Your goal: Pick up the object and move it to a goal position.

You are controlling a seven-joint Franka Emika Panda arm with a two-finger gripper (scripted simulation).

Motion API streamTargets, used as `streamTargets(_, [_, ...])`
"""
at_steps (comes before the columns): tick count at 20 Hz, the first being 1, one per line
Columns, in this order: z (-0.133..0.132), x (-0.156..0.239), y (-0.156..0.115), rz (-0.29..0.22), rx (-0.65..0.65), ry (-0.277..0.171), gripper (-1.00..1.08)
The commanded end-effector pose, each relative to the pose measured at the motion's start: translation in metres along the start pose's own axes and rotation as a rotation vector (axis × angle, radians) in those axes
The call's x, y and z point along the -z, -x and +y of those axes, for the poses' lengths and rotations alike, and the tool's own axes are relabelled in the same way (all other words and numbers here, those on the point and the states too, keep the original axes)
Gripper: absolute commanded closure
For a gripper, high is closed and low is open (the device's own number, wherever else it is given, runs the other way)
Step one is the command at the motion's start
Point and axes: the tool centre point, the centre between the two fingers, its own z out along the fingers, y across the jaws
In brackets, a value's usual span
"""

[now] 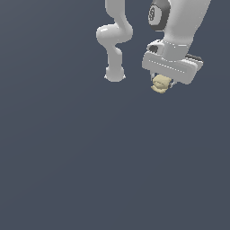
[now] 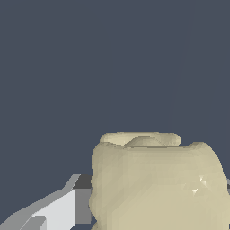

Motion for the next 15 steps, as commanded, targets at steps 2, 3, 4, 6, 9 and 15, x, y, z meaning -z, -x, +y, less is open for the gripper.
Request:
streamTargets(2, [-0.006,0.028,0.016,-0.001,0.000,0.001,1.08])
streamTargets(3, [-0.007,0.034,0.020,-0.001,0.000,0.001,1.08])
streamTargets(4, [-0.009,0.040,0.023,-0.001,0.000,0.001,1.08])
streamTargets(6, [-0.011,0.051,0.029,-0.001,0.000,0.001,1.08])
streamTargets(9, [-0.015,0.062,0.035,-0.002,0.000,0.001,1.08])
streamTargets(15, [-0.018,0.071,0.039,-0.003,0.000,0.000,1.08])
